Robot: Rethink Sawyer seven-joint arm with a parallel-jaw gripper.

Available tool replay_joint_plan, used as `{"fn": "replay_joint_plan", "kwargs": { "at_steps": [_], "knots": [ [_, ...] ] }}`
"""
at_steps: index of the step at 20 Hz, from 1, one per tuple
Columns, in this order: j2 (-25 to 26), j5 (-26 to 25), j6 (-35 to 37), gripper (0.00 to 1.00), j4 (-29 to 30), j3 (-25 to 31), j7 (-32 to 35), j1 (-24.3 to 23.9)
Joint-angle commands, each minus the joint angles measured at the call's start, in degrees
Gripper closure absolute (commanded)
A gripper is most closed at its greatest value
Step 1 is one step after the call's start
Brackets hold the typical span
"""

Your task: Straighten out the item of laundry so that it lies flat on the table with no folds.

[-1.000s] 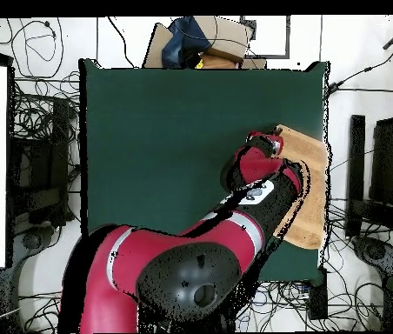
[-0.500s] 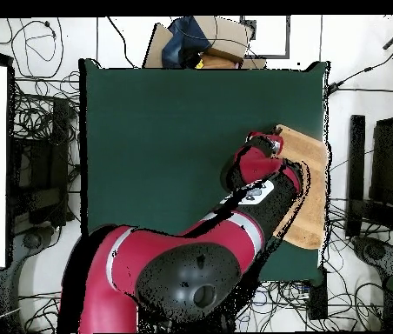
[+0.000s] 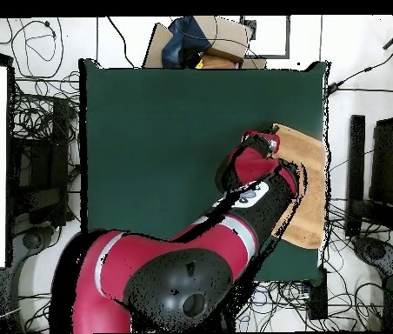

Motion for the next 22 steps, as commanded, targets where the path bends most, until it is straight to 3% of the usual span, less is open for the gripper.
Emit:
{"fn": "replay_joint_plan", "kwargs": {
  "at_steps": [1, 14, 22],
  "knots": [
    [-1.7, 0.0, -2.9, 1.0, 6.8, 8.1, 9.3, 2.9],
    [-0.2, 7.0, -4.8, 1.0, 10.1, 5.2, 11.1, 8.2],
    [0.2, 9.4, -5.7, 1.0, 10.9, 5.3, 10.3, 9.1]
  ]
}}
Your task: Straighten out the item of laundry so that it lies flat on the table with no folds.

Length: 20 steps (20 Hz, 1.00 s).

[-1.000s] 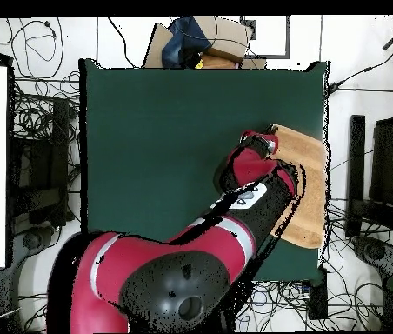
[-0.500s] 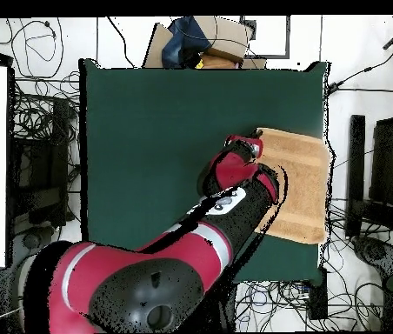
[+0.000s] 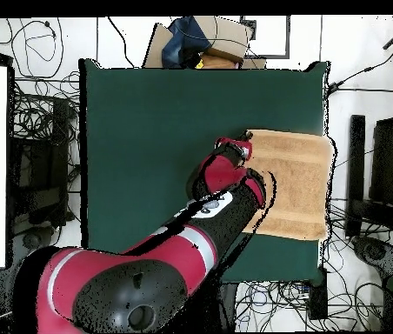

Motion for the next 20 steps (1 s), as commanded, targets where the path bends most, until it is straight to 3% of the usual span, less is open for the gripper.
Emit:
{"fn": "replay_joint_plan", "kwargs": {
  "at_steps": [1, 20],
  "knots": [
    [1.9, 4.3, -3.2, 1.0, 3.6, 5.4, 10.4, 1.7],
    [0.4, 10.8, -0.6, 1.0, 7.0, 4.8, 10.7, 6.2]
  ]
}}
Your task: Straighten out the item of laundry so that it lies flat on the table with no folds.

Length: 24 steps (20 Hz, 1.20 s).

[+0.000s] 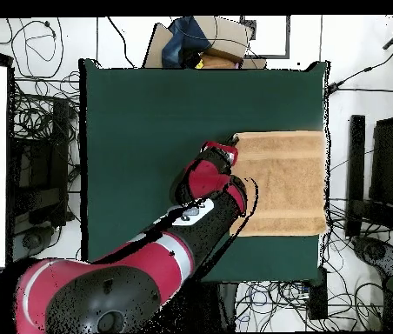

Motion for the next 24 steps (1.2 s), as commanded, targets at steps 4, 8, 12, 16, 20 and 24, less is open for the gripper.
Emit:
{"fn": "replay_joint_plan", "kwargs": {
  "at_steps": [4, 8, 12, 16, 20, 24],
  "knots": [
    [0.4, 7.1, 0.8, 1.0, 4.0, 4.3, 11.1, 3.7],
    [0.3, 9.3, 1.5, 1.0, 4.6, 3.9, 11.0, 5.1],
    [0.6, 11.8, 2.2, 1.0, 4.9, 3.5, 11.1, 6.6],
    [0.5, 13.8, 2.5, 1.0, 5.7, 3.3, 11.0, 7.8],
    [0.9, 15.4, 3.1, 1.0, 5.9, 2.9, 10.7, 8.1],
    [1.1, 16.6, 3.4, 1.0, 6.4, 2.7, 10.4, 8.5]
  ]
}}
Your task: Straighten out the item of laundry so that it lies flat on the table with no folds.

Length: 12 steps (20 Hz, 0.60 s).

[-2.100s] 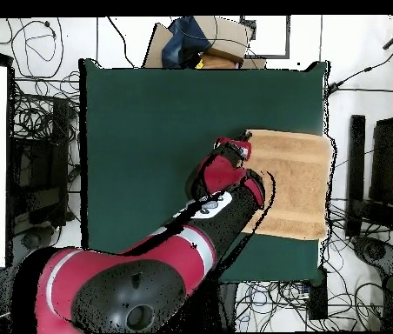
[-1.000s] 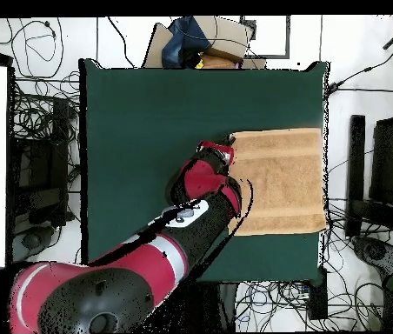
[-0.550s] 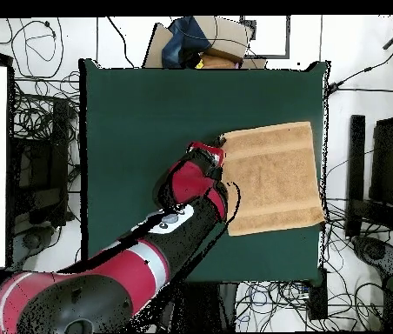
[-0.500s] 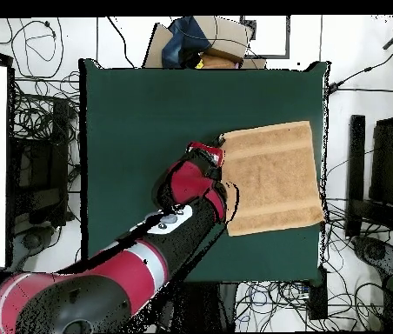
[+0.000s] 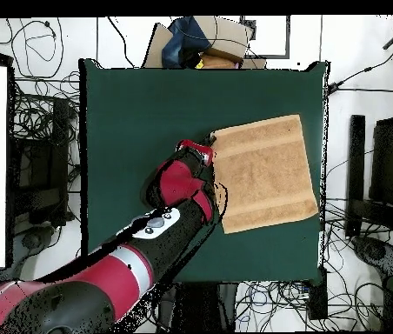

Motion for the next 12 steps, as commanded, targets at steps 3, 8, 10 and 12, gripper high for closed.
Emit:
{"fn": "replay_joint_plan", "kwargs": {
  "at_steps": [3, 8, 10, 12],
  "knots": [
    [0.2, 3.0, 1.7, 1.0, 4.6, 4.0, 10.3, 0.0],
    [0.4, 4.2, 1.1, 1.0, 6.1, 3.7, 10.8, 1.5],
    [0.2, 5.0, 1.5, 1.0, 6.8, 3.3, 11.0, 2.5],
    [0.8, 6.8, 2.4, 1.0, 7.0, 2.5, 11.2, 4.0]
  ]
}}
